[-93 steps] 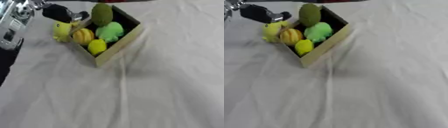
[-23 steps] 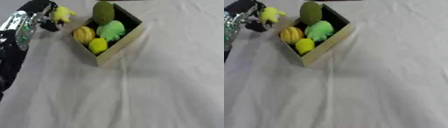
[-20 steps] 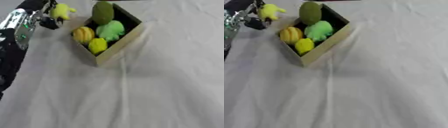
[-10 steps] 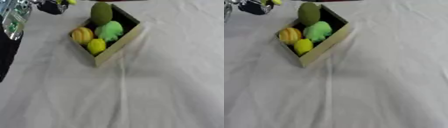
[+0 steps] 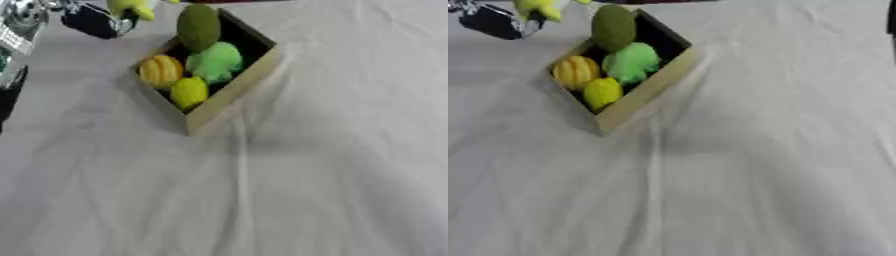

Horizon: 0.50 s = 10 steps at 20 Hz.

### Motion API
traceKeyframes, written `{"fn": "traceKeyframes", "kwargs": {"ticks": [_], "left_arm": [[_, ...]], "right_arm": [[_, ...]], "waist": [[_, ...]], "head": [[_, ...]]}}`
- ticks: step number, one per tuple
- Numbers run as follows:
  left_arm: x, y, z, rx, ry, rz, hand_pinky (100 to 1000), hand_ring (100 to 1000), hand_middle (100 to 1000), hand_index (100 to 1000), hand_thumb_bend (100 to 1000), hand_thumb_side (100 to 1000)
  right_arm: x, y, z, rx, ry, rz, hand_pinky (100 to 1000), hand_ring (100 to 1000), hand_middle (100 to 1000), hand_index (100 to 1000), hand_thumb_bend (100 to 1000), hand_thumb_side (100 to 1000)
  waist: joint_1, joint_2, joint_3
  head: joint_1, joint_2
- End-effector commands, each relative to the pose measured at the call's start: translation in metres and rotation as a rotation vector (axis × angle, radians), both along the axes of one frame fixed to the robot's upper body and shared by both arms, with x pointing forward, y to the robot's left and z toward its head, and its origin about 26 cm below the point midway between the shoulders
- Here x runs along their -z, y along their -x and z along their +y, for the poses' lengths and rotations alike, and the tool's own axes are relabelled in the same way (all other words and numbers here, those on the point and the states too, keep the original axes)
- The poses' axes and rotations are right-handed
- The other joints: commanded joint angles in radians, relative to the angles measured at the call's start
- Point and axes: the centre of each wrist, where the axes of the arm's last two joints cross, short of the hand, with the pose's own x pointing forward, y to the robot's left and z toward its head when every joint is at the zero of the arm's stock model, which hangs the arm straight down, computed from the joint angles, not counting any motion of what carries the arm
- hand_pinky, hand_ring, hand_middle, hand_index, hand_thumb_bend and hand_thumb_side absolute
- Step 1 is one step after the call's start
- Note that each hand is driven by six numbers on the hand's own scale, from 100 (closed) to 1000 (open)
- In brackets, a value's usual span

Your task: Pick up objects on the table and place them in the box.

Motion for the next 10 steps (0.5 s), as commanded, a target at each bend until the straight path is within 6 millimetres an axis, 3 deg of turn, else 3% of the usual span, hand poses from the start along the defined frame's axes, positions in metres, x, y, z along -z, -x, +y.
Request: {"fn": "traceKeyframes", "kwargs": {"ticks": [1,6,7,8,10], "left_arm": [[-0.010,0.007,0.001,0.023,-0.017,-0.003,672,606,550,660,100,262],[0.008,0.008,-0.013,0.069,-0.053,0.037,662,600,557,673,101,274],[0.013,0.008,-0.015,0.070,-0.063,0.035,662,600,563,679,219,194],[0.019,0.008,-0.017,0.068,-0.071,0.035,661,600,564,681,110,270],[0.030,0.005,-0.018,0.055,-0.081,0.039,662,602,571,688,123,273]], "right_arm": [[-0.012,0.004,0.000,0.003,0.031,-0.030,922,922,657,787,100,509],[-0.013,0.003,0.001,-0.002,0.029,-0.029,923,922,656,787,100,511],[-0.013,0.003,0.001,-0.002,0.028,-0.029,923,922,656,787,100,512],[-0.013,0.003,0.001,-0.002,0.028,-0.028,923,922,656,787,100,513],[-0.013,0.003,0.001,-0.002,0.027,-0.028,924,922,656,786,100,513]], "waist": [[-0.003,-0.027,-0.001],[-0.003,-0.025,-0.006],[-0.003,-0.024,-0.007],[-0.003,-0.023,-0.008],[-0.003,-0.022,-0.010]], "head": [[-0.003,0.004],[0.002,-0.002],[0.003,-0.004],[0.002,-0.006],[0.002,-0.008]]}}
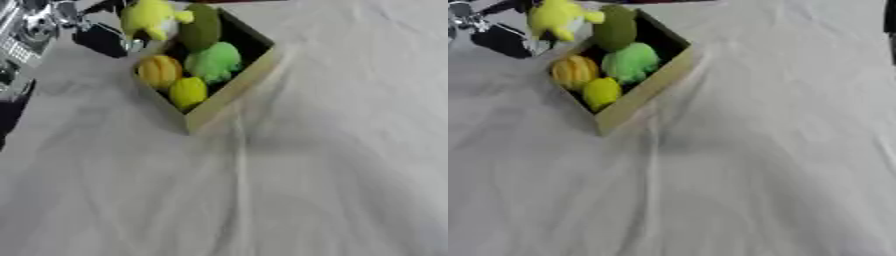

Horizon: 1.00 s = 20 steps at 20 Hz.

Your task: Pick up objects on the table and place them in the box.

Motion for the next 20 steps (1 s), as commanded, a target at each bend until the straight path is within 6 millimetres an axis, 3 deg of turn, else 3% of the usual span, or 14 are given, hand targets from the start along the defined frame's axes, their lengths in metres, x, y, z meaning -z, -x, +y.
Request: {"fn": "traceKeyframes", "kwargs": {"ticks": [1,9,12,14,17,20], "left_arm": [[0.002,0.000,-0.002,-0.012,-0.016,-0.037,662,604,575,693,132,271],[0.026,-0.013,-0.005,-0.046,-0.039,-0.031,671,613,587,714,201,295],[0.029,-0.013,-0.004,-0.038,-0.054,-0.009,695,647,616,795,331,422],[0.027,-0.012,-0.003,-0.036,-0.072,-0.001,761,734,707,877,449,515],[0.016,-0.006,0.001,-0.049,-0.102,-0.026,838,814,791,925,647,647],[0.002,0.002,0.007,-0.070,-0.094,-0.080,858,836,815,945,716,710]], "right_arm": [[-0.011,0.003,0.000,-0.001,0.023,-0.025,924,923,656,786,100,513],[-0.010,0.003,0.001,-0.003,0.024,-0.020,924,923,654,786,100,517],[-0.010,0.003,0.001,-0.002,0.026,-0.019,924,923,654,786,100,517],[-0.010,0.003,0.001,-0.002,0.027,-0.018,925,923,654,786,100,517],[-0.009,0.004,0.000,0.000,0.031,-0.016,924,923,654,786,100,517],[-0.009,0.004,0.000,0.003,0.032,-0.014,924,923,654,786,100,517]], "waist": [[-0.002,-0.021,-0.003],[-0.003,-0.021,-0.005],[-0.003,-0.020,-0.005],[-0.003,-0.021,-0.004],[-0.001,-0.022,-0.002],[0.000,-0.023,0.001]], "head": [[0.001,-0.008],[0.005,-0.013],[0.004,-0.012],[0.003,-0.012],[0.000,-0.011],[-0.005,-0.011]]}}
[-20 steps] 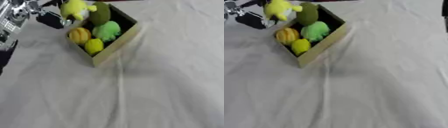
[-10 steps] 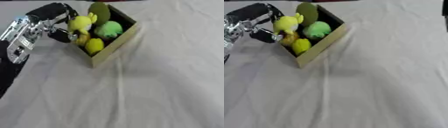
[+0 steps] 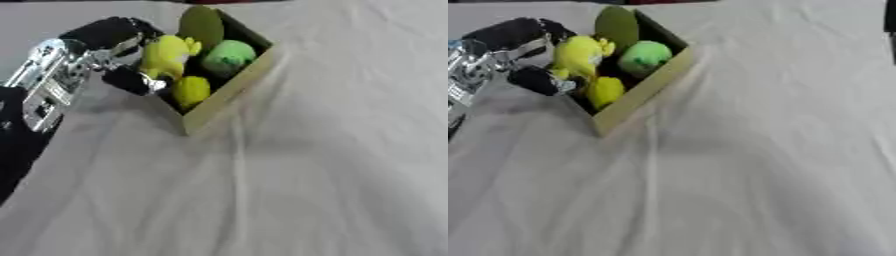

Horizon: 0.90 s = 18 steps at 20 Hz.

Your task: Pick up objects on the table and place them in the box.

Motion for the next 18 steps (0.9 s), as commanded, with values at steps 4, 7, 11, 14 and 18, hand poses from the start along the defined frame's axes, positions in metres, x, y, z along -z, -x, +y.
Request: {"fn": "traceKeyframes", "kwargs": {"ticks": [4,7,11,14,18], "left_arm": [[-0.042,0.018,0.020,-0.036,0.038,-0.140,862,840,821,951,784,779],[-0.054,0.026,0.025,-0.037,0.076,-0.179,862,840,821,951,812,812],[-0.064,0.033,0.027,-0.022,0.113,-0.204,859,842,823,953,826,839],[-0.066,0.035,0.028,-0.002,0.143,-0.202,851,836,817,954,817,846],[-0.071,0.039,0.032,0.007,0.202,-0.234,830,815,794,946,702,841]], "right_arm": [[-0.009,0.004,-0.001,0.005,0.029,-0.021,924,922,654,786,100,515],[-0.009,0.004,-0.001,0.005,0.028,-0.022,923,922,654,786,100,514],[-0.010,0.004,-0.001,0.005,0.027,-0.024,923,921,655,787,100,513],[-0.009,0.004,-0.001,0.006,0.026,-0.024,923,921,655,787,100,514],[-0.010,0.004,-0.002,0.008,0.024,-0.027,922,921,656,787,100,511]], "waist": [[-0.001,-0.025,0.003],[-0.002,-0.027,0.006],[-0.002,-0.028,0.009],[-0.003,-0.029,0.009],[-0.003,-0.029,0.010]], "head": [[-0.009,-0.007],[-0.014,-0.002],[-0.017,0.001],[-0.019,0.002],[-0.023,0.005]]}}
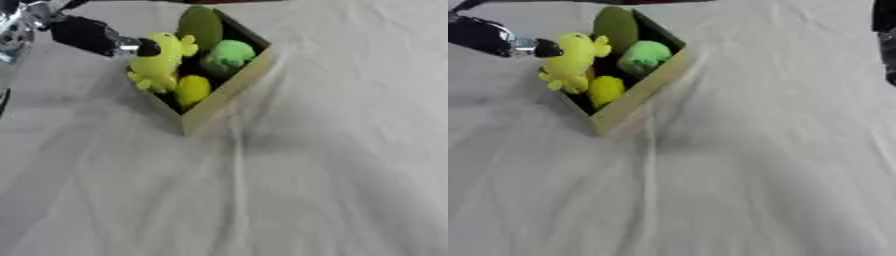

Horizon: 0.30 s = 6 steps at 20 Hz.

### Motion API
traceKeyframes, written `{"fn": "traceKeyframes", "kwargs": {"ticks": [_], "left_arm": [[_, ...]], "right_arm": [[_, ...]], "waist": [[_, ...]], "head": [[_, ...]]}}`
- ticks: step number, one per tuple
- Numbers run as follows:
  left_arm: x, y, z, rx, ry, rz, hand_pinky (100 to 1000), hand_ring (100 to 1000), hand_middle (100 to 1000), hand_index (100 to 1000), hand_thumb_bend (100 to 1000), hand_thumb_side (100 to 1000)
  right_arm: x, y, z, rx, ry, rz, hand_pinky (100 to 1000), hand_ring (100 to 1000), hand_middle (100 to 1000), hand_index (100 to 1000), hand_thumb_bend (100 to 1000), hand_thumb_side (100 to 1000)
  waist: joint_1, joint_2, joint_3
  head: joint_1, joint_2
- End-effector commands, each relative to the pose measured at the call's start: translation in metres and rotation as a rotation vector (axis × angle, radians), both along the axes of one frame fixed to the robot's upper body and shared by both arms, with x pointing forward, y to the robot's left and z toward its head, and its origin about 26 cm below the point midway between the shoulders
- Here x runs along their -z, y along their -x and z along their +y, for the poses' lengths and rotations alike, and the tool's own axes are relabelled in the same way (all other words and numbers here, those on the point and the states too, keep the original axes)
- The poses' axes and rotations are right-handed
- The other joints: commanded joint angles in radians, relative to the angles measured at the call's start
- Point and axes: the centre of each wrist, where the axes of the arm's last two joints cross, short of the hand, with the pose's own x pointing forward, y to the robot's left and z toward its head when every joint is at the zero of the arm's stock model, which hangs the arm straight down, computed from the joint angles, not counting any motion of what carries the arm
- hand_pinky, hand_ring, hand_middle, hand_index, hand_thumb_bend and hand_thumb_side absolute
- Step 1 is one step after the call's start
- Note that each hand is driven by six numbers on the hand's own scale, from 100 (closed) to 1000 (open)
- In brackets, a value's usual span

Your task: Pick up objects on the table and place them in the box.

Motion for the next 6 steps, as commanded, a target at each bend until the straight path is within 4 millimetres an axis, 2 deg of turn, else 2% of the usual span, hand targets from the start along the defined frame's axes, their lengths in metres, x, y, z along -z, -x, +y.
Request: {"fn": "traceKeyframes", "kwargs": {"ticks": [1,2,4,6], "left_arm": [[-0.023,0.011,0.012,-0.002,0.080,-0.096,828,810,789,945,664,845],[-0.028,0.015,0.015,0.002,0.128,-0.131,820,798,774,939,563,840],[-0.037,0.026,0.022,0.014,0.270,-0.212,794,772,746,923,422,798],[-0.043,0.037,0.030,0.039,0.446,-0.288,773,751,723,898,354,771]], "right_arm": [[-0.012,0.004,-0.002,0.007,0.024,-0.032,922,921,656,787,100,511],[-0.012,0.004,-0.002,0.007,0.021,-0.034,922,920,657,787,100,508],[-0.013,0.004,-0.002,0.007,0.013,-0.041,922,920,659,788,100,504],[-0.016,0.004,-0.002,0.004,-0.002,-0.051,921,919,662,789,100,499]], "waist": [[-0.003,-0.027,0.003],[-0.003,-0.027,0.004],[-0.003,-0.026,0.006],[-0.002,-0.026,0.007]], "head": [[-0.006,0.004],[-0.008,0.006],[-0.010,0.010],[-0.012,0.015]]}}
